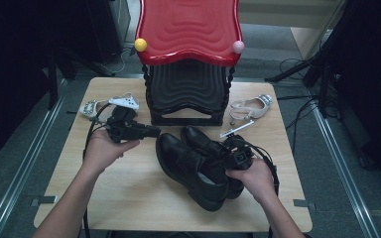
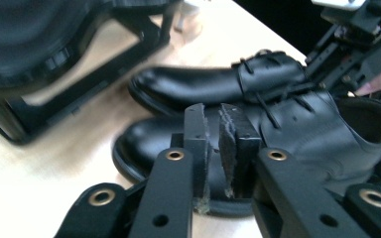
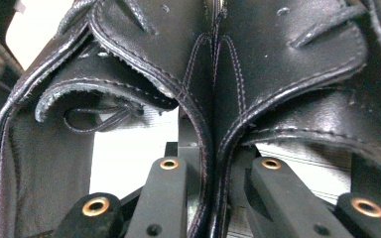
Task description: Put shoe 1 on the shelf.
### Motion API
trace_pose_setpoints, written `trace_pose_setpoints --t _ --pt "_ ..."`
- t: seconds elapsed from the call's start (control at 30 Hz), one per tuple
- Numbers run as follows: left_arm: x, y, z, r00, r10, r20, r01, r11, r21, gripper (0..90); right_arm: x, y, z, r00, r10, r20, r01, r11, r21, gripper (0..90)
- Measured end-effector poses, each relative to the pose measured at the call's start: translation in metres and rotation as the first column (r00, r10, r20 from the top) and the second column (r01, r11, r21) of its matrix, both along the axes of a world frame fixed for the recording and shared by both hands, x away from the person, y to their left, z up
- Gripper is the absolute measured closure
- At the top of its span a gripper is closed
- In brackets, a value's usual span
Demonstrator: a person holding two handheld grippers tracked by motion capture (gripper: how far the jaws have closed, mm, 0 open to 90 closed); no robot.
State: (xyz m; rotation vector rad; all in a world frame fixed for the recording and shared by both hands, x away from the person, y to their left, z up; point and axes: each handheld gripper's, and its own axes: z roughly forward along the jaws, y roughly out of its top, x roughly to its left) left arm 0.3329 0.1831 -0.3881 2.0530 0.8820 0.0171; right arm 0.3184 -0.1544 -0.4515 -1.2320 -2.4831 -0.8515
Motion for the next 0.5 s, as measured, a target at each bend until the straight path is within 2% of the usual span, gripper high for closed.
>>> trace_pose_setpoints --t 0.17,0.3,0.5 --pt "0.019 -0.004 0.031 0.9992 -0.024 0.032 0.025 0.9994 -0.022 84.9 0.0 -0.006 0.012 0.9999 -0.014 -0.01 0.014 0.998 0.054 82.7" --pt "0.031 -0.011 0.056 0.997 -0.032 0.07 0.032 0.9995 0.008 85.1 0.001 -0.013 0.025 0.9994 -0.028 -0.019 0.029 0.995 0.1 82.7" --pt "0.05 -0.022 0.094 0.9918 -0.049 0.118 0.049 0.9988 0.003 86.1 0.0 -0.021 0.053 0.9985 -0.044 0.032 0.04 0.991 0.127 82.6"
